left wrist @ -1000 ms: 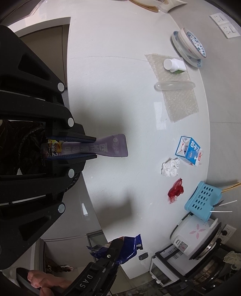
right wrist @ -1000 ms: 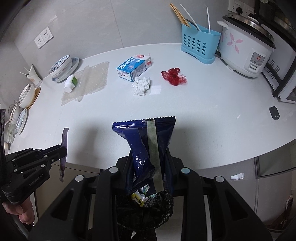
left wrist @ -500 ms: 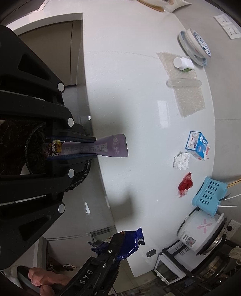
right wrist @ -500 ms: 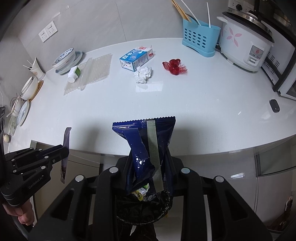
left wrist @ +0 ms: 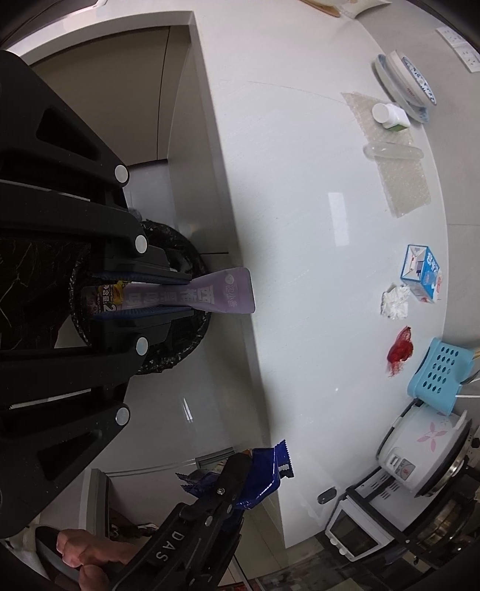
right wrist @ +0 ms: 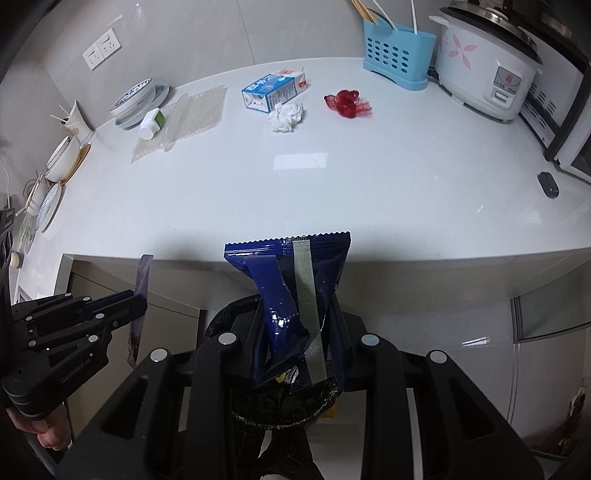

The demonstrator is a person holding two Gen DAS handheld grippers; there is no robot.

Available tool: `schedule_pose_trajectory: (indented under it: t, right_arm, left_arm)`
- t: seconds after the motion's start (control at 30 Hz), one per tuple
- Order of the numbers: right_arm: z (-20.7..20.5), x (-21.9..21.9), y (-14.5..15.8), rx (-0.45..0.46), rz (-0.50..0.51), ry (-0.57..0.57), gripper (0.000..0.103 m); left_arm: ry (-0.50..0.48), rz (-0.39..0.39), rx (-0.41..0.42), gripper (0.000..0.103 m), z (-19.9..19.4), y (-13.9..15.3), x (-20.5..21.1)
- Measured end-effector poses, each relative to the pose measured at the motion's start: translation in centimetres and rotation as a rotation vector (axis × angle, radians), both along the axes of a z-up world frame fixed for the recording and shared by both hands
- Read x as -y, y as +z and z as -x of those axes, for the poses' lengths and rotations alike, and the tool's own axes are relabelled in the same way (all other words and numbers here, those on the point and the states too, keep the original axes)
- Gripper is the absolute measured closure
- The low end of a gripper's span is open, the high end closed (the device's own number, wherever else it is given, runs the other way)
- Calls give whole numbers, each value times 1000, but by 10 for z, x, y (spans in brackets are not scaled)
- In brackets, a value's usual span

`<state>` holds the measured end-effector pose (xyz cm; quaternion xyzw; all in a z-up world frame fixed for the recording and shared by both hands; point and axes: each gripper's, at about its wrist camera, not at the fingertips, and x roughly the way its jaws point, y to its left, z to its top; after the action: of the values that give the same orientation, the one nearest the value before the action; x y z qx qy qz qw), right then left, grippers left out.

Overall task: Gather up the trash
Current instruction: 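Carry the blue bag and purple wrapper down over the black trash bin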

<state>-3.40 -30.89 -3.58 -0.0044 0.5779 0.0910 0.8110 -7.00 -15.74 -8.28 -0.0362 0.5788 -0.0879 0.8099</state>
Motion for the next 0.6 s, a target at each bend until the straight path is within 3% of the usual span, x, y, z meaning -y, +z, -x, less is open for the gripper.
schedule_pose_trajectory:
  t: [0.4,0.6]
  right_arm:
    - [29,10,-18,-27,2,4,77]
    - [40,12,-34,-48,1,9,77]
  left_arm:
    - [-3,17,-9,92,24,-13,8]
    - [9,10,-38,92,34,-34,7]
